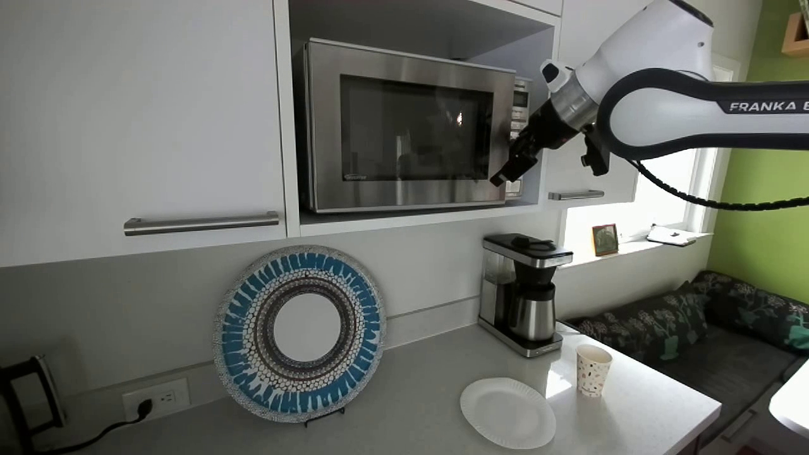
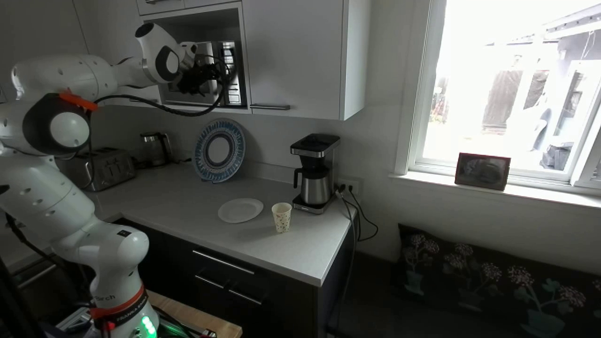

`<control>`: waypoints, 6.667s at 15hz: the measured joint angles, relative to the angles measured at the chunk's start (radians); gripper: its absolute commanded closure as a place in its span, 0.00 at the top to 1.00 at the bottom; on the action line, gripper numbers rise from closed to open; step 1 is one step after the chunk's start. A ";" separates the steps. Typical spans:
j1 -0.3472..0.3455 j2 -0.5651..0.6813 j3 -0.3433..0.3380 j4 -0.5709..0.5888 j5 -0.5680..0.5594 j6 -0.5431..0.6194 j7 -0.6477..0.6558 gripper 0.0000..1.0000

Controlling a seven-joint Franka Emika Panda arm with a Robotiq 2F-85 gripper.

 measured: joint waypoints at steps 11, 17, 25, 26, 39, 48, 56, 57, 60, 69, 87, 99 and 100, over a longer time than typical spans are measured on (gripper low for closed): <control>0.032 -0.048 -0.014 0.053 0.074 -0.229 -0.057 1.00; 0.062 -0.091 -0.006 0.103 0.077 -0.446 -0.109 1.00; 0.070 -0.132 0.023 0.127 0.063 -0.556 -0.157 1.00; 0.070 -0.133 0.024 0.129 0.058 -0.556 -0.159 1.00; 0.067 -0.133 -0.018 0.171 0.075 -0.552 -0.204 1.00; 0.089 -0.103 -0.095 0.215 0.313 -0.557 -0.300 1.00; 0.080 -0.062 -0.109 0.243 0.332 -0.557 -0.334 1.00; 0.080 -0.060 -0.109 0.245 0.332 -0.557 -0.337 1.00; 0.075 -0.051 -0.109 0.252 0.332 -0.557 -0.342 1.00; 0.042 -0.019 -0.100 0.264 0.335 -0.539 -0.340 1.00; 0.047 -0.058 -0.035 0.370 0.460 -0.830 -0.097 1.00; 0.058 -0.129 -0.010 0.358 0.400 -0.780 0.036 1.00; 0.059 -0.132 -0.010 0.356 0.401 -0.779 0.036 1.00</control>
